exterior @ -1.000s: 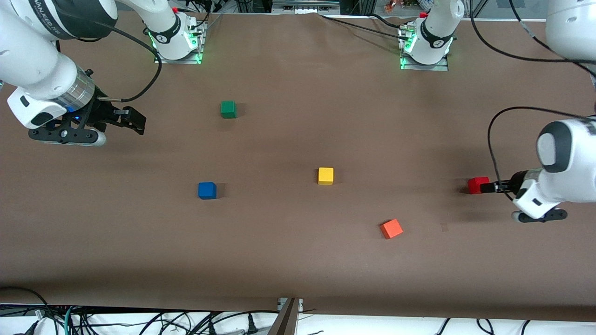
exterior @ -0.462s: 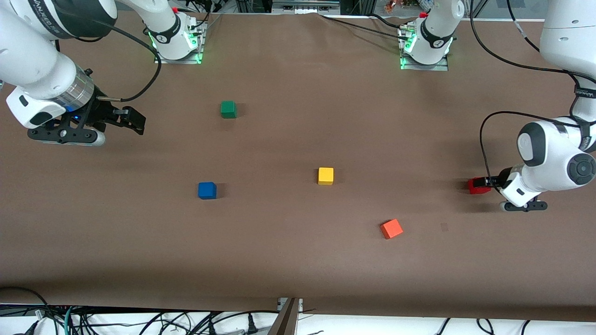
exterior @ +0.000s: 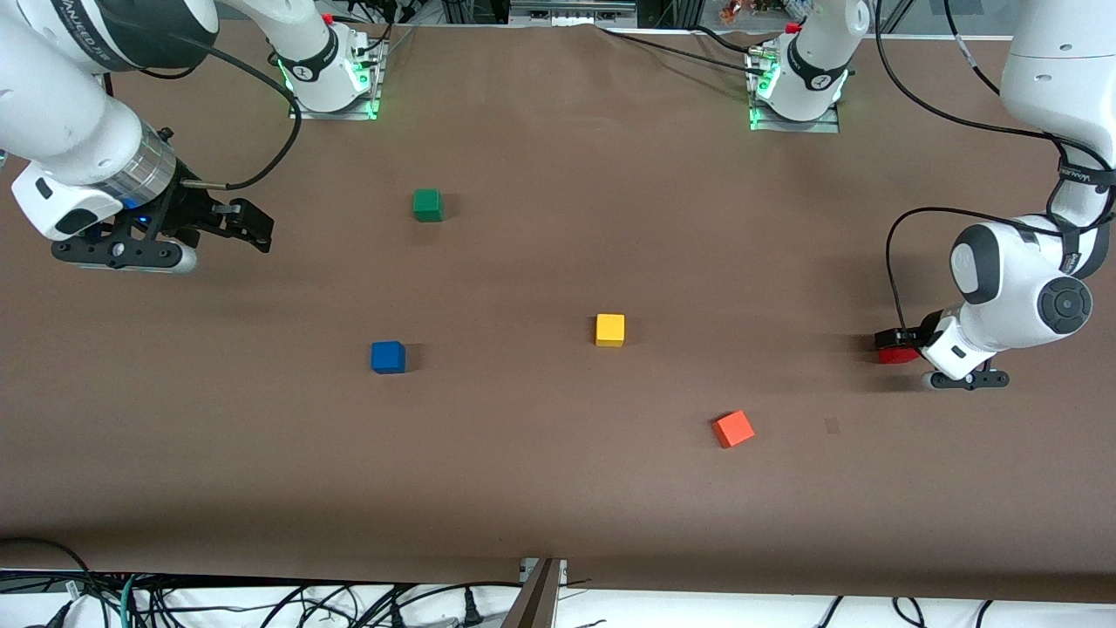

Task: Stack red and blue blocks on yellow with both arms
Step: 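Close the left gripper on the red cube and lift it, then carry the red cube over the yellow cube while the right gripper approaches blue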

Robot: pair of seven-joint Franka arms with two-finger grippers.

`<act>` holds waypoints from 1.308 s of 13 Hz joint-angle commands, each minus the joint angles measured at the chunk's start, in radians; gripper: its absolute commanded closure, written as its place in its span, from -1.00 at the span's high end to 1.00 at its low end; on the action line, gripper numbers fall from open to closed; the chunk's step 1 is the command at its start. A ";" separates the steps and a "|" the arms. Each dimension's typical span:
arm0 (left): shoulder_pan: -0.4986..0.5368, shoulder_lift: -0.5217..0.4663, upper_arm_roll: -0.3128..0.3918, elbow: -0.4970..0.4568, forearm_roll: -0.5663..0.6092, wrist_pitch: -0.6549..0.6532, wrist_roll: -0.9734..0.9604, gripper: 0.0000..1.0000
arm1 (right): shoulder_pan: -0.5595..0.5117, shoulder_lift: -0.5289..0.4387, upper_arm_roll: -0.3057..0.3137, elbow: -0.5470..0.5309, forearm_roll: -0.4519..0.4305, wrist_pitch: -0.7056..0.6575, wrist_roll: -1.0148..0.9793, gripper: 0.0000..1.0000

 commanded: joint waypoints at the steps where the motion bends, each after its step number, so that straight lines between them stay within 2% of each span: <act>1: 0.017 -0.022 -0.005 -0.028 0.021 0.018 0.009 -0.26 | -0.011 0.002 0.010 0.016 0.015 -0.008 0.002 0.99; 2: 0.017 -0.022 -0.005 -0.028 0.020 0.018 0.009 -0.51 | -0.011 0.002 0.010 0.016 0.015 -0.008 0.002 0.99; 3: 0.019 -0.021 -0.005 -0.025 0.017 0.018 0.011 -0.68 | -0.011 0.002 0.010 0.016 0.015 -0.008 0.002 0.99; 4: 0.020 -0.022 -0.006 -0.022 0.017 0.018 0.011 -0.81 | -0.011 0.002 0.010 0.016 0.015 -0.008 0.002 0.99; 5: 0.020 -0.024 -0.008 -0.019 0.014 0.016 0.011 -0.84 | -0.011 0.002 0.010 0.016 0.015 -0.008 0.002 0.99; 7: 0.014 -0.039 -0.022 0.010 0.011 -0.004 0.000 -0.88 | -0.011 0.002 0.010 0.016 0.015 -0.008 0.002 0.99; 8: 0.014 -0.057 -0.051 0.030 0.011 -0.036 -0.004 -0.88 | -0.011 0.002 0.010 0.016 0.015 -0.008 0.002 0.99; 12: -0.010 -0.067 -0.212 0.211 0.012 -0.218 -0.117 -0.88 | -0.011 0.002 0.010 0.016 0.015 -0.008 0.002 0.99; 13: -0.047 -0.065 -0.238 0.246 0.012 -0.243 -0.177 -0.87 | -0.011 0.002 0.010 0.021 0.015 -0.008 0.002 0.99; 17: -0.298 -0.035 -0.240 0.323 0.023 -0.283 -0.429 -0.83 | -0.006 0.003 0.013 0.027 0.013 -0.008 0.003 0.99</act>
